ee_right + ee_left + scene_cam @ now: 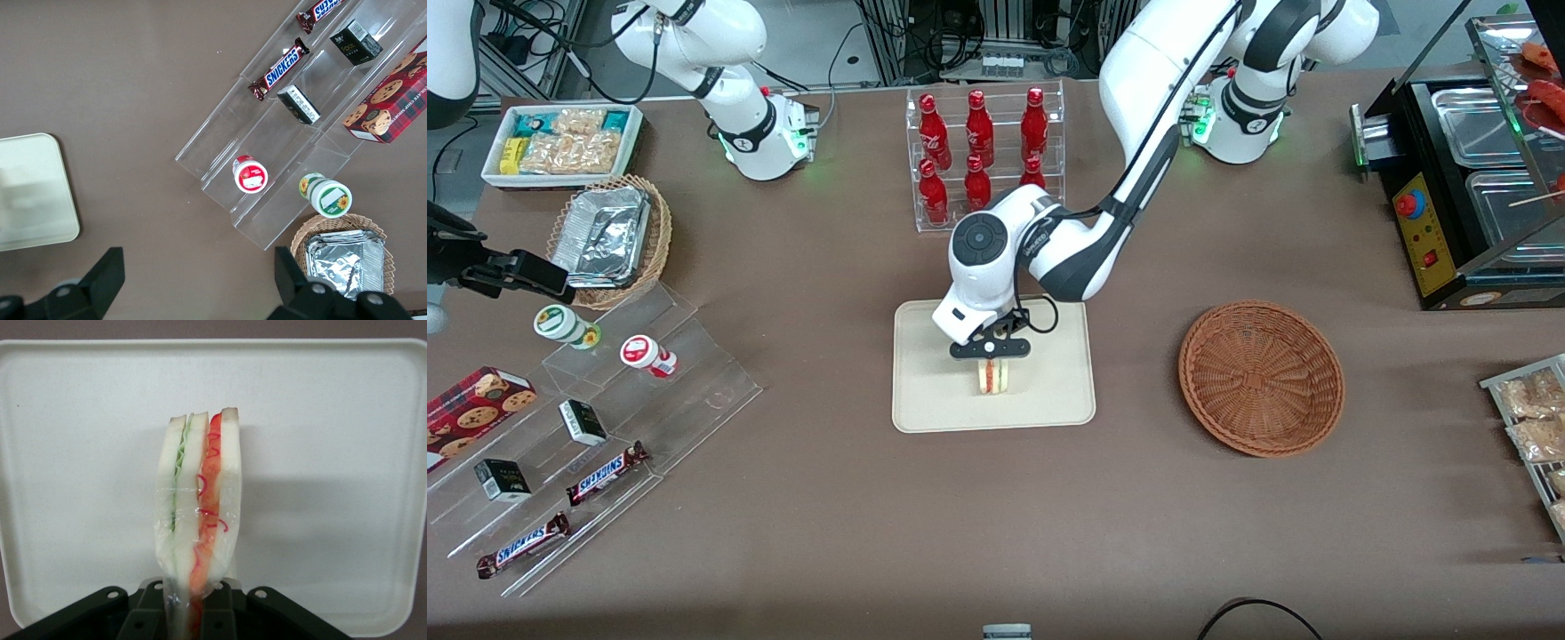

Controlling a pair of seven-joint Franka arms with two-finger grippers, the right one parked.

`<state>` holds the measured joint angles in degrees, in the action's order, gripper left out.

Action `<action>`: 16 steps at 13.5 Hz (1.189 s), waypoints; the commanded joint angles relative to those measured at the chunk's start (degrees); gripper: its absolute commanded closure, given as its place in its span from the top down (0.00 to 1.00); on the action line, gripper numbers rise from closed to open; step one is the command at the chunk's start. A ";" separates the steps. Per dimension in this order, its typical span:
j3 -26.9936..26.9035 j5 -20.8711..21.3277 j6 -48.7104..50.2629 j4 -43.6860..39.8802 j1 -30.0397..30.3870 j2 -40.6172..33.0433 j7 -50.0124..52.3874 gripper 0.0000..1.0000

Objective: Place sandwich from basket to tray
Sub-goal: 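Lower the sandwich onto the tray and open the left gripper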

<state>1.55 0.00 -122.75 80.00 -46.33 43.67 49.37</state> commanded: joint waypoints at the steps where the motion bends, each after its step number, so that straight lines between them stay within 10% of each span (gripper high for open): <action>1: -0.76 0.62 0.15 -2.12 -1.65 2.12 -0.68 0.04; 4: -0.76 0.53 0.06 -2.21 -2.01 2.65 -0.85 0.05; 5: -0.76 0.53 0.06 -2.21 -2.01 2.74 -0.94 0.21; 6: -0.76 0.62 0.06 -2.12 -2.01 2.74 -1.03 0.78; 7: -0.76 0.62 0.15 -2.12 -2.01 2.65 -1.03 1.00; 16: -1.20 -0.17 0.94 -4.15 -0.79 -2.34 0.63 1.00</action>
<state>0.73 -0.01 -122.86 75.83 -47.33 44.36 49.00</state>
